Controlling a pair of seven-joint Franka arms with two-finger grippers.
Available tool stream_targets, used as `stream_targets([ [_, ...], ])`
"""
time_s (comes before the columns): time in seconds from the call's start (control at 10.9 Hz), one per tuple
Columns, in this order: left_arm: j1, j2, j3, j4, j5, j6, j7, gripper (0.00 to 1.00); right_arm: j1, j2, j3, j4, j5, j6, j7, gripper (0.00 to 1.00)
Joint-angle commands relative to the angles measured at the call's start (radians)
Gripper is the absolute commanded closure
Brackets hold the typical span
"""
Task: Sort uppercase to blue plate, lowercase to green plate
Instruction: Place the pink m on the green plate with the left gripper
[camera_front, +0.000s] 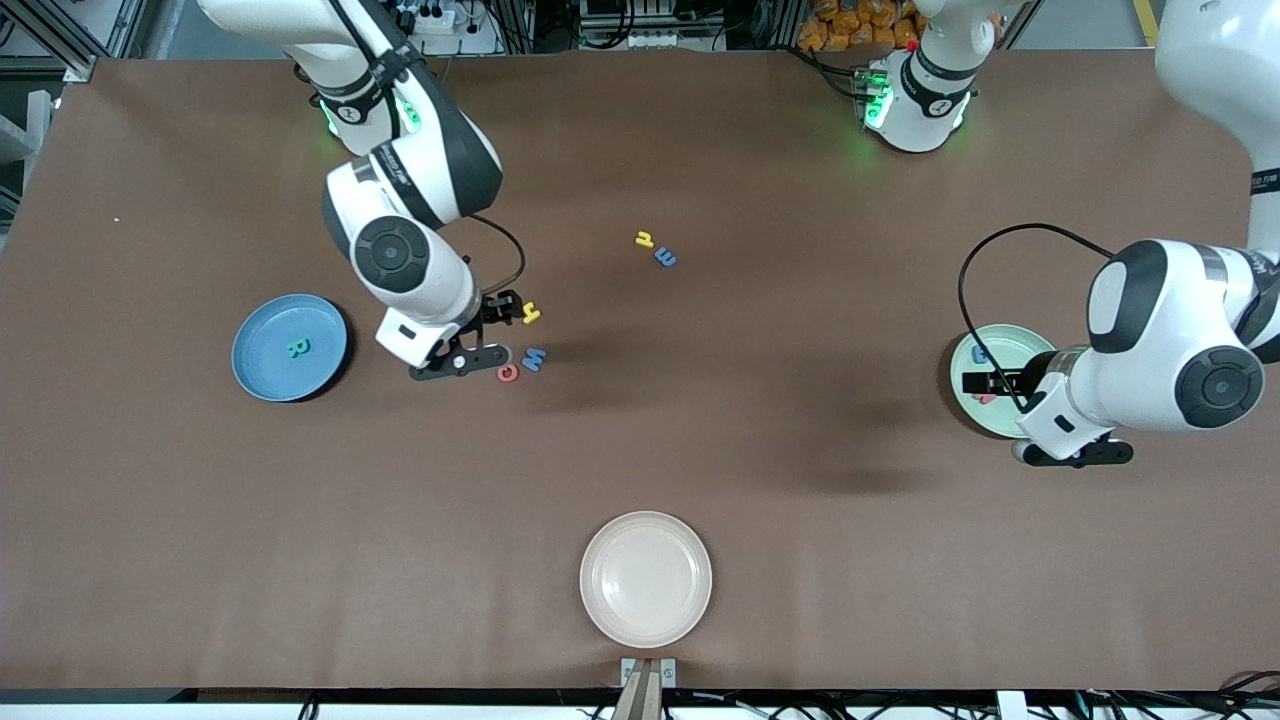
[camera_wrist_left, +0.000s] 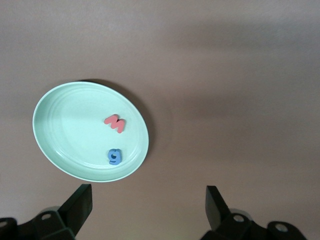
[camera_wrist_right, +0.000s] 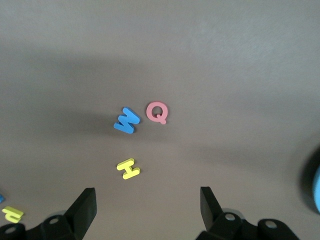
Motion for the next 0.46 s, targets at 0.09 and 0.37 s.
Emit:
stream_targets([
  [0.09, 0.002, -0.035, -0.031, 0.021, -0.053, -0.025, -0.015, 0.00, -0.009, -0.079, 0.044, -0.242, -0.007, 0.231, 0.018, 0.08],
  [0.37, -0.037, -0.072, -0.037, -0.036, -0.073, -0.011, -0.059, 0.00, -0.008, -0.081, 0.090, -0.400, 0.007, 0.458, 0.041, 0.08],
])
